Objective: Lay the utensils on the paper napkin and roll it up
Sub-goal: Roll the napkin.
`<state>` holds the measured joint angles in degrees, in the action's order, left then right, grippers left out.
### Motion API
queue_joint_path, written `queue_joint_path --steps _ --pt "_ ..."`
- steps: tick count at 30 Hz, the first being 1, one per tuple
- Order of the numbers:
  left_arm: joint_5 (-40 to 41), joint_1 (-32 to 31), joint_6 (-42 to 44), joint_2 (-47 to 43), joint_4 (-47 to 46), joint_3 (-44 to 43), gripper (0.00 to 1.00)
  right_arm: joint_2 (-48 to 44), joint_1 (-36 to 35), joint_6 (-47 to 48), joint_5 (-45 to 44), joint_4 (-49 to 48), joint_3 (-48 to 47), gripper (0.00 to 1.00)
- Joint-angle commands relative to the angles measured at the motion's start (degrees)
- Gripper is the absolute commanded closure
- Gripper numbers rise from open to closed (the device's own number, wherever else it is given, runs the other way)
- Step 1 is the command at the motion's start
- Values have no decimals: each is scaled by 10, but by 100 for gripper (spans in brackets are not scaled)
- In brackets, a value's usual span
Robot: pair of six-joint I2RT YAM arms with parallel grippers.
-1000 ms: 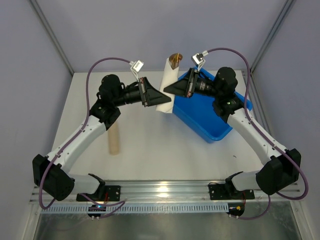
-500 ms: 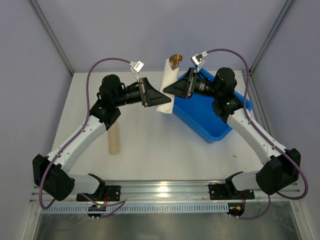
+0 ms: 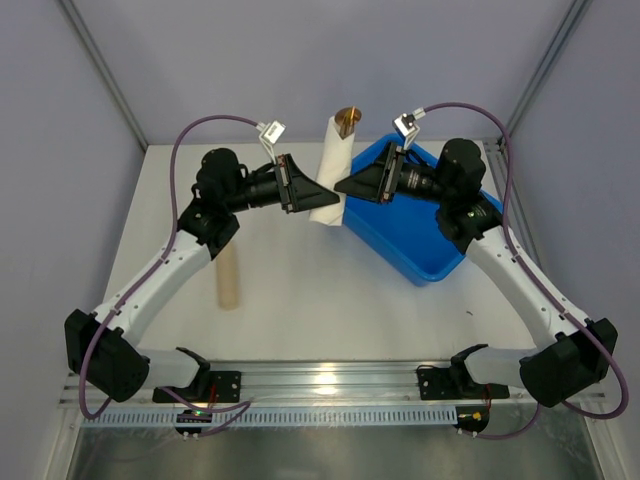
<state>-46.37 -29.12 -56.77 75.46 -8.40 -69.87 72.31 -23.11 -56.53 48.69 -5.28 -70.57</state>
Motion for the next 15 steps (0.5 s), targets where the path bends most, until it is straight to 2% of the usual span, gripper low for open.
queue_joint_path --steps 1,7,15 --pt "-5 6 6 -19 -26 -4 100 -14 3 11 1 11 -7 54" --pt "-11 7 3 -19 -31 -4 100 -8 4 24 2 27 -18 61" --pt "-27 7 -8 -15 -50 -2 100 8 3 22 4 14 -31 66"
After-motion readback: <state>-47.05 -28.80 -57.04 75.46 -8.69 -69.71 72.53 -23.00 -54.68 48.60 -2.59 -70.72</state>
